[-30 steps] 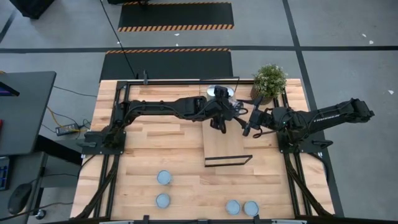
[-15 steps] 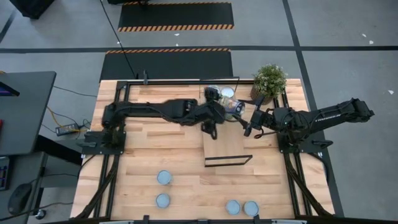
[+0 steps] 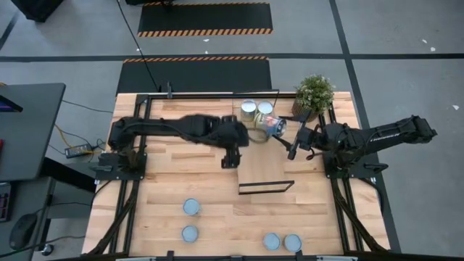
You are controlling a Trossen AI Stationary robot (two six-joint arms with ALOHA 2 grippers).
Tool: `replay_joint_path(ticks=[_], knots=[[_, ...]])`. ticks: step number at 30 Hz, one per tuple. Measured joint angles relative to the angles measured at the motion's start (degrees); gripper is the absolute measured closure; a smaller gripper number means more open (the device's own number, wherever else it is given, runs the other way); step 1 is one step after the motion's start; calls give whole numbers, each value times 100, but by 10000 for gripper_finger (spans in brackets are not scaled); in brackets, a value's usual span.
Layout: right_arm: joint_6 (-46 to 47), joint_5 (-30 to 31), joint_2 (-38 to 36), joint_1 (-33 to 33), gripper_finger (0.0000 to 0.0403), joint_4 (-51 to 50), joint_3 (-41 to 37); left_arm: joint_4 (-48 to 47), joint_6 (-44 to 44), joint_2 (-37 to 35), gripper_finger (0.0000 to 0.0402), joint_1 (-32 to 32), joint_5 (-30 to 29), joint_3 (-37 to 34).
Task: Pick and place cans onto a shelf
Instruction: Put the canned peaches on the shelf
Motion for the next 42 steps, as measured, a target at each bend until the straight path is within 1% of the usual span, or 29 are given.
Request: replay_joint_path(ticks=[4,7,9,13,19,23,27,30,32,37,42], knots=[[140,-3,-20,-71,70,-107,0,164,-125,-148,11,-178,-126,-919],[192,-32,-19,-95,70,-129,0,527,-234,-460,11,-253,-255,-1658],[273,-177,-17,-124,70,-104,0,1098,-319,-756,11,-271,-299,-2149],[529,-705,50,-241,70,229,0,2316,-451,-1441,11,-271,-300,-3123],[832,-1140,479,-449,70,807,0,4014,-356,-2248,11,-270,-533,-4398],[920,-1399,948,-546,70,1773,0,5594,-142,-2550,11,-206,-615,-5311],[985,-1779,1519,-629,70,2978,0,7305,-29,-2611,11,-33,-511,-6078],[1077,-2121,1974,-699,70,3852,0,8572,-28,-2607,11,137,3,-6499],[1132,-2284,2236,-750,70,4306,0,9106,-34,-2607,11,220,372,-6651],[1224,-2549,2884,-832,70,5481,0,9657,24,-2607,11,251,790,-6666],[1253,-2577,3331,-843,70,6059,0,10034,51,-2607,12,253,861,-6666]])
